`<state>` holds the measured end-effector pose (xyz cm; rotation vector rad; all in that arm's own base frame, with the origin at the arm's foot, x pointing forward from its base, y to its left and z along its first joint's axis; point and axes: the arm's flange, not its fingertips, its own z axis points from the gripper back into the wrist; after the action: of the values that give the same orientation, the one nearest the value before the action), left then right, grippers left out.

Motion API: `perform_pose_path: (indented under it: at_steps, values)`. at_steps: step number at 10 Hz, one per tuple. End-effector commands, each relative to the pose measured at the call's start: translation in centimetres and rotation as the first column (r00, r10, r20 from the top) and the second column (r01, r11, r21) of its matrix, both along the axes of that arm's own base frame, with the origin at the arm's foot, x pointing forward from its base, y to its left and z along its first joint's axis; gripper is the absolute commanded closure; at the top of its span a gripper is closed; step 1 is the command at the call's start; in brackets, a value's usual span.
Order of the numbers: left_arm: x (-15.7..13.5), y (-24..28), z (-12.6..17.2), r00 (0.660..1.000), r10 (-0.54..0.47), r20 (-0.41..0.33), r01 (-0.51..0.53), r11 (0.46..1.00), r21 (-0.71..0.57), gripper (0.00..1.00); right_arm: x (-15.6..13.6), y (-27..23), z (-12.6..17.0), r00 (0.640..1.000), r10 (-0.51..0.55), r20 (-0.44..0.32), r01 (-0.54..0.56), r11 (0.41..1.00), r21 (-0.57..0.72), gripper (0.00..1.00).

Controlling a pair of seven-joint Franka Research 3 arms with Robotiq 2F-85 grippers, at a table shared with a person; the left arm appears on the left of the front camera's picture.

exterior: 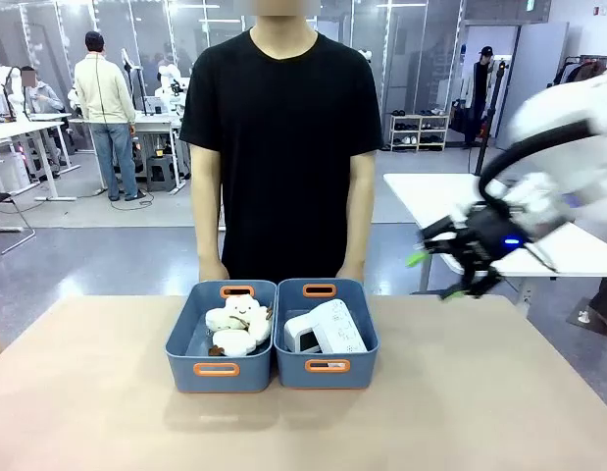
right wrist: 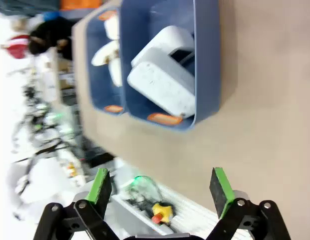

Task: Sort the digital clocks into the basket.
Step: Pick up the Digital clock from the table and place it into the empty Plastic storage basket.

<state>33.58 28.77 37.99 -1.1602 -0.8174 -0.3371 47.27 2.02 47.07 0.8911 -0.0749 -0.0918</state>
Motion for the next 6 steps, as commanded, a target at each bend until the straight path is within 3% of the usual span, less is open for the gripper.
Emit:
perform_pose_path:
  at_steps: [1,3,4,6]
  values:
    - [-0.1,-0.3,0.3,1.0,0.009,-0.01,-0.009,1.0,0.002,0.0,-2.1,-10.5,-1.2,0.999,-0.047,0.0,0.045,0.965,0.258,0.0]
    - [-0.1,-0.3,0.3,1.0,0.009,-0.01,-0.009,1.0,0.002,0.0,-4.3,-18.6,-2.0,0.994,-0.105,0.009,0.09,0.894,0.439,0.0]
    - [-0.1,-0.3,0.3,1.0,0.009,-0.01,-0.009,1.0,0.002,0.0,-5.6,-22.6,-3.1,0.99,-0.134,0.031,0.094,0.827,0.555,0.0]
    - [-0.1,-0.3,0.3,1.0,0.009,-0.01,-0.009,1.0,0.002,0.0,-7.0,-26.0,-4.6,0.98,-0.196,0.047,0.123,0.768,0.628,0.0]
